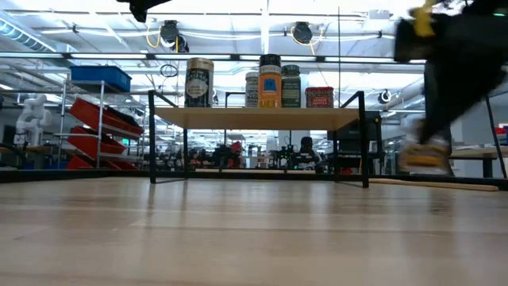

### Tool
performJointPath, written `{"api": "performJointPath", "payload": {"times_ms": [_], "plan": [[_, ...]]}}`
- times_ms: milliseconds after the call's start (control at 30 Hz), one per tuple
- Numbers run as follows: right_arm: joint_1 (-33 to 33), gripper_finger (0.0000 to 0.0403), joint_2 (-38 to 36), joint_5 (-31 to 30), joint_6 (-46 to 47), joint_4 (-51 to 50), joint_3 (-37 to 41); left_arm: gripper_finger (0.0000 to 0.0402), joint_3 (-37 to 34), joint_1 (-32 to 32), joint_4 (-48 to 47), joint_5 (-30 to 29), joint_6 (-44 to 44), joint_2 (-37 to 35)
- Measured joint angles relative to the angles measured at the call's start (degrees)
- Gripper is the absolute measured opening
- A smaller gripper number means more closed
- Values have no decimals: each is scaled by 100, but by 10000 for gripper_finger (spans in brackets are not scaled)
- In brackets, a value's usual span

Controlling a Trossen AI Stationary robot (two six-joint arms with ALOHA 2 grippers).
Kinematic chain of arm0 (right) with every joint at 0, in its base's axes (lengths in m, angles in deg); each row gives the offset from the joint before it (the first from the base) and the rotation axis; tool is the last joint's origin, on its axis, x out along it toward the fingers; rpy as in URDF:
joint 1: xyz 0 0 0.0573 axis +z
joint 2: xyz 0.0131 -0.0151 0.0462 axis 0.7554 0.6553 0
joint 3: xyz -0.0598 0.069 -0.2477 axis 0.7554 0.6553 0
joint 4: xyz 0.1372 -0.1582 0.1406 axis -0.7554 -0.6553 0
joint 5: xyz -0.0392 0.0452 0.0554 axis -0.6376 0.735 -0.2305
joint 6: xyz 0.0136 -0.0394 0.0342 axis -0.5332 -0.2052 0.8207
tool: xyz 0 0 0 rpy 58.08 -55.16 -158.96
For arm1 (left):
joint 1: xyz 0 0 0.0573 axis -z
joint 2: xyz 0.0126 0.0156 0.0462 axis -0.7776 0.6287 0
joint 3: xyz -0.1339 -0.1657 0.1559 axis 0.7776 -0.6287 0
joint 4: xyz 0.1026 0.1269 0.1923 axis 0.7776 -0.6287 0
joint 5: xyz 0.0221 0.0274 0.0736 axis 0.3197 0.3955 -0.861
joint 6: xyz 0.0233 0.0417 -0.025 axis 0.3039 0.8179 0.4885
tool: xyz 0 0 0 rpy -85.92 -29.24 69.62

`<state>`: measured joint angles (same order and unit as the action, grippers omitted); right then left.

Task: Shelf spices
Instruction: Remove the brown seasoning bottle from the shelf

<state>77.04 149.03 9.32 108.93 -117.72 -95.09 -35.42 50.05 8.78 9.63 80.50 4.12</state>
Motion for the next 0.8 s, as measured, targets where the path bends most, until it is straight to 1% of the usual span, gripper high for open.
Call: {"api": "performJointPath", "payload": {"times_ms": [100, 300, 467, 667, 800], "plan": [[-280, 167, 0, -2, -257, 540, 0, 129, 0, 0, 197, 0, 0, 51], [-708, 167, 124, 108, -596, 1099, 0, 129, 0, -1, 239, 0, 0, 57], [-780, 167, 373, 544, -608, 873, 0, 129, 0, -2, 225, 0, 0, 55], [-780, 167, 571, 634, -743, 914, 2, 129, 0, -1, 217, 3, 0, 55], [-773, 167, 577, 1096, -711, 696, 2, 129, 0, 0, 208, 7, 0, 55]]}}
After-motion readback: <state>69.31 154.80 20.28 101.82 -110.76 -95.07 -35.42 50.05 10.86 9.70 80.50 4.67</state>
